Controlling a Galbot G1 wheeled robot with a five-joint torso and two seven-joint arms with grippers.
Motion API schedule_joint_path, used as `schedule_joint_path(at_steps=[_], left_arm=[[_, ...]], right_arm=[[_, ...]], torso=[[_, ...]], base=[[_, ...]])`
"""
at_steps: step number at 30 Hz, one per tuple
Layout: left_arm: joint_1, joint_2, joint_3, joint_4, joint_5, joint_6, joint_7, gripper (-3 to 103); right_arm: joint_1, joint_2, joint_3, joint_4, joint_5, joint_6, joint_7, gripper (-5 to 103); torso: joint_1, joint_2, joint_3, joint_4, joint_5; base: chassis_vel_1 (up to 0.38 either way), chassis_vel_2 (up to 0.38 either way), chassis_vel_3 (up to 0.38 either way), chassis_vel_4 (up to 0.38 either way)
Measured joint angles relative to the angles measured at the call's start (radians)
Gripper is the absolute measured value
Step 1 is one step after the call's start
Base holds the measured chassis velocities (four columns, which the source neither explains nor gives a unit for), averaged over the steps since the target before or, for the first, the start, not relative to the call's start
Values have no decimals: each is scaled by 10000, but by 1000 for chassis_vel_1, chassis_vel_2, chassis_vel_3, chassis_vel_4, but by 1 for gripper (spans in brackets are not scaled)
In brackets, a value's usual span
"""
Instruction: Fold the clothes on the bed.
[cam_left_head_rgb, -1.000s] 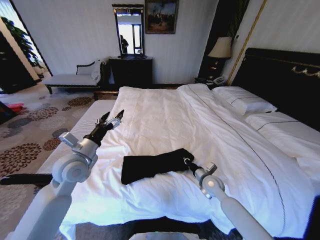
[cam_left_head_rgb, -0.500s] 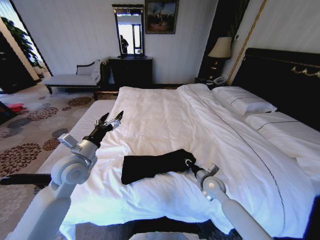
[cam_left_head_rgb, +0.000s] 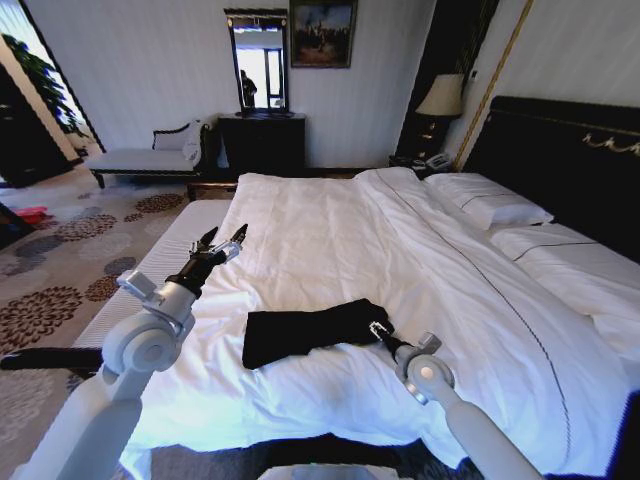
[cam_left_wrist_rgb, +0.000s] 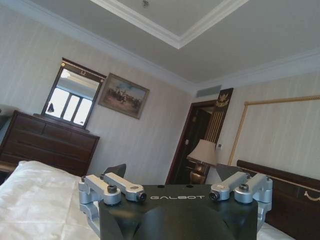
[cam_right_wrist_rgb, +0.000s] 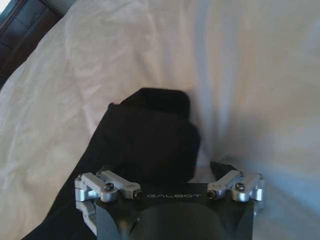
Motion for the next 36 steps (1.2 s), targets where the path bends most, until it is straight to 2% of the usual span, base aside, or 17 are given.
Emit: schedule_joint_path(at_steps=[1, 3, 4, 6, 10, 11, 13, 15, 16, 18, 19, 23, 25, 26, 28, 31, 36], left_arm=[[12, 1, -10, -5, 4, 0, -1, 100], [21, 3, -13, -8, 5, 0, -1, 100], [25, 6, -17, -8, 11, 0, -4, 100], [25, 7, -17, -8, 11, 0, -4, 100], [-16, 8, -15, 25, 13, -1, -6, 100], [-16, 8, -15, 25, 13, -1, -6, 100], [-43, -2, 0, 55, 17, -5, -8, 100], [-61, -8, 19, 75, 29, -6, -8, 100], [-69, -10, 27, 83, 34, -7, -8, 100], [-111, -21, 66, 128, 52, -12, -8, 100], [-111, -21, 66, 128, 52, -12, -8, 100], [-135, -35, 87, 197, 136, -34, -10, 100], [-139, -35, 87, 207, 153, -41, -12, 100], [-149, -35, 87, 218, 159, -49, -12, 100], [-157, -32, 82, 224, 159, -56, -12, 100], [-196, 3, 31, 270, 151, -78, -13, 100], [-261, 6, 24, 321, 144, -95, -16, 100]], right_arm=[[64, 64, -64, -36, 13, -4, -56, 102], [108, 110, -108, -64, 21, -7, -93, 102], [199, 189, -191, -123, 32, -12, -154, 95], [211, 199, -204, -131, 33, -13, -164, 95], [256, 236, -286, -167, 65, -16, -254, 74], [256, 236, -286, -167, 65, -16, -254, 74], [255, 230, -287, -179, 72, -15, -277, 63], [260, 228, -284, -190, 77, 14, -320, 63], [266, 228, -283, -196, 79, 31, -349, 57], [308, 252, -255, -208, 85, 224, -552, 47], [308, 252, -255, -208, 85, 224, -552, 47], [304, 391, -216, -185, 90, 642, -995, 25], [279, 437, -208, -168, 71, 771, -1115, 25], [219, 507, -160, -98, 40, 947, -1240, 14], [176, 539, -116, -39, 12, 1053, -1283, 14], [-90, 509, 232, 387, -54, 1348, -1302, 7], [-555, 154, 897, 1067, -30, 1586, -1068, 7]], torso=[[0, 0, 0, 0, 0], [-1, 0, 0, 0, 0], [0, 0, 0, 1, 1], [0, 0, 0, 1, 1], [0, 0, 0, 1, 3], [0, 0, 0, 1, 3], [0, 0, 1, 2, 3], [0, 0, 1, 2, 3], [0, 0, 1, 2, 4], [0, 0, 1, 2, 4], [0, 0, 1, 2, 4], [0, 0, 1, 2, 3], [0, 0, 1, 3, 4], [0, 0, 1, 3, 4], [0, 0, 1, 3, 4], [1, 0, 1, 4, 4], [1, 0, 1, -1, 2]], base=[[0, 0, 0, 0], [0, 0, 0, 0], [0, 0, 0, 0], [0, 0, 0, 0], [0, 0, 0, 0], [0, 0, 0, 0], [0, 0, 0, 0], [0, 0, 0, 0], [0, 0, 0, 0], [0, 0, 0, 0], [0, 0, 0, 0], [0, 0, 0, 0], [0, 0, 0, 0], [0, 0, 0, 0], [0, 0, 0, 0], [0, 0, 0, 0], [0, 0, 0, 0]])
